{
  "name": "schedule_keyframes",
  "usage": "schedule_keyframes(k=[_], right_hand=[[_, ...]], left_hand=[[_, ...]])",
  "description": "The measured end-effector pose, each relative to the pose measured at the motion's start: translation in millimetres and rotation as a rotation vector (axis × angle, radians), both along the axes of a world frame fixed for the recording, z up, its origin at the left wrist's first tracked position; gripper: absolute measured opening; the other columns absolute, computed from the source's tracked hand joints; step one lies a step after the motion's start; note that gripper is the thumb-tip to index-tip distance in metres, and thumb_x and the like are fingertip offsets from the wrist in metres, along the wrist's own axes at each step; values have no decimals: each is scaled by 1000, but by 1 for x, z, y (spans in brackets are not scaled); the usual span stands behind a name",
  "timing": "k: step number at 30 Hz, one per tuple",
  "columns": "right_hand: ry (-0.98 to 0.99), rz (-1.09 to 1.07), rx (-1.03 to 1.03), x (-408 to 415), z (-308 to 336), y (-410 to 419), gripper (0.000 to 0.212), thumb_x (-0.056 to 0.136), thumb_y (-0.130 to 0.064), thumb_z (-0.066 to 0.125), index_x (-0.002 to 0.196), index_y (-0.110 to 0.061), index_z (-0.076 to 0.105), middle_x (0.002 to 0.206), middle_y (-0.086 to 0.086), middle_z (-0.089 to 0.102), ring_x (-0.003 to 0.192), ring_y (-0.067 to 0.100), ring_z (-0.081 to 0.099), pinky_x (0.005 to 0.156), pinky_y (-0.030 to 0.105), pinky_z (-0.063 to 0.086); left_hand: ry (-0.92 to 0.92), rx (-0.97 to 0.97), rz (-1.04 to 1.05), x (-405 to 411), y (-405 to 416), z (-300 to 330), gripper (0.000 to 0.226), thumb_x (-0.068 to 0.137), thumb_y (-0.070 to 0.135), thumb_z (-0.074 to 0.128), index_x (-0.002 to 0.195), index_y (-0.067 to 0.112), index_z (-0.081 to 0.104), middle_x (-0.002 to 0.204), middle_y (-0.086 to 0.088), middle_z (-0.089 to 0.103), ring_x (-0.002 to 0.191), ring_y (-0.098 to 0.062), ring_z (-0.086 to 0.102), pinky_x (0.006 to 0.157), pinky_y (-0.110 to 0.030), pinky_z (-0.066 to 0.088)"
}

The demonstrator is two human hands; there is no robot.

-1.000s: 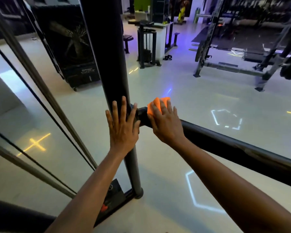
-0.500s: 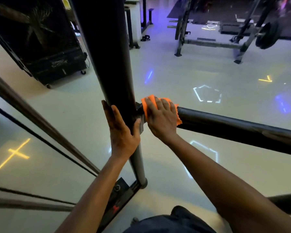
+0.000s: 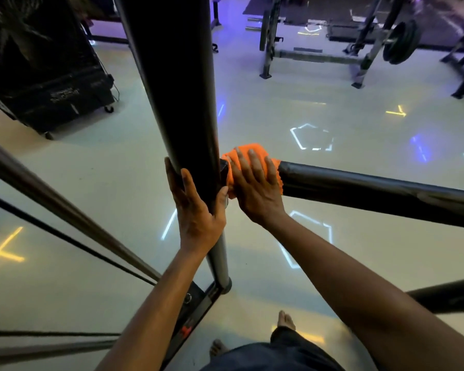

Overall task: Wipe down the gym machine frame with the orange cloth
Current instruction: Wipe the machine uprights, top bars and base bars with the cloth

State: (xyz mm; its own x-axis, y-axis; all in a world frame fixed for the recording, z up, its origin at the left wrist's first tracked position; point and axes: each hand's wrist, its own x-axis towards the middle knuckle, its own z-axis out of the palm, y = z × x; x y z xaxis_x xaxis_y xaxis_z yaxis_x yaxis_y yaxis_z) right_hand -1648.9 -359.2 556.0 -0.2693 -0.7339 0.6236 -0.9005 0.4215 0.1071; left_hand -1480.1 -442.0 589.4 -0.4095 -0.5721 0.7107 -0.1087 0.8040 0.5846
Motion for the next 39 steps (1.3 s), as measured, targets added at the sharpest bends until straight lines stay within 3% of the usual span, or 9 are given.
schedule_keyframes(k=[7, 11, 15, 18, 24, 28, 34, 36, 39], right_hand=[[-67, -163, -36, 7, 5, 16, 66, 111, -38, 47, 172, -37, 24, 177, 5, 30, 162, 38, 29, 133, 60, 15], [-239, -160, -92, 31, 18, -16, 57, 116, -47, 32, 171, -32, 30, 175, -1, 35, 163, 32, 27, 132, 54, 16], [-104, -82, -40, 14, 9, -9, 59, 115, -43, 43, 172, -30, 30, 177, 3, 30, 163, 33, 29, 131, 57, 20], [-25, -138, -48, 3, 0, 9, 62, 113, -36, 53, 171, -37, 31, 176, 4, 33, 160, 35, 35, 131, 57, 24], [-486, 54, -340, 22, 43, 14, 46, 117, -33, 40, 162, -34, 46, 150, -8, 62, 140, 21, 56, 116, 48, 41], [-261, 100, -104, 39, 14, -3, 62, 116, -41, 36, 171, -13, 31, 178, 10, 26, 167, 31, 20, 132, 59, 20], [8, 34, -138, 2, -5, 8, 61, 106, -7, 51, 166, -16, 44, 175, 11, 34, 163, 34, 30, 133, 54, 24], [-37, 20, -113, 3, 1, 17, 68, 103, -10, 54, 169, -19, 39, 176, 10, 31, 165, 34, 27, 134, 53, 20], [-222, -125, -150, 13, 15, 16, 63, 115, -39, 45, 173, -25, 24, 179, 11, 23, 165, 36, 21, 134, 55, 14]], left_hand=[[-27, 28, -43, 2, -5, -4, 123, 101, 27, 78, 162, 49, -27, 172, -36, 5, 167, -27, 1, 131, -21, 11], [-19, 19, -23, 1, -5, -5, 121, 101, 28, 77, 163, 47, -26, 171, -36, 6, 167, -31, 4, 132, -29, 14], [-17, -11, -14, -1, -7, -4, 119, 102, 29, 76, 164, 44, -25, 170, -37, 7, 166, -40, 7, 133, -39, 17], [-26, 3, -25, 1, -6, -5, 120, 102, 27, 76, 164, 45, -25, 171, -36, 6, 166, -38, 6, 133, -30, 13], [-43, 32, -46, 3, -5, -5, 117, 103, 31, 74, 163, 47, -26, 173, -32, 3, 166, -37, 6, 132, -26, 14], [-31, 44, -60, 3, -5, -3, 109, 106, 32, 67, 164, 47, -25, 174, -31, 1, 167, -35, 4, 134, -39, 18], [-73, 90, -102, 9, -6, -2, 100, 109, 39, 57, 162, 51, -26, 176, -25, -4, 167, -28, 3, 130, -25, 16], [-85, 97, -98, 9, -4, -2, 100, 109, 39, 58, 161, 52, -27, 176, -24, -4, 167, -28, 5, 130, -31, 21], [-80, 88, -83, 7, -4, -3, 102, 108, 36, 60, 161, 51, -26, 176, -24, -4, 167, -32, 5, 131, -46, 27]])
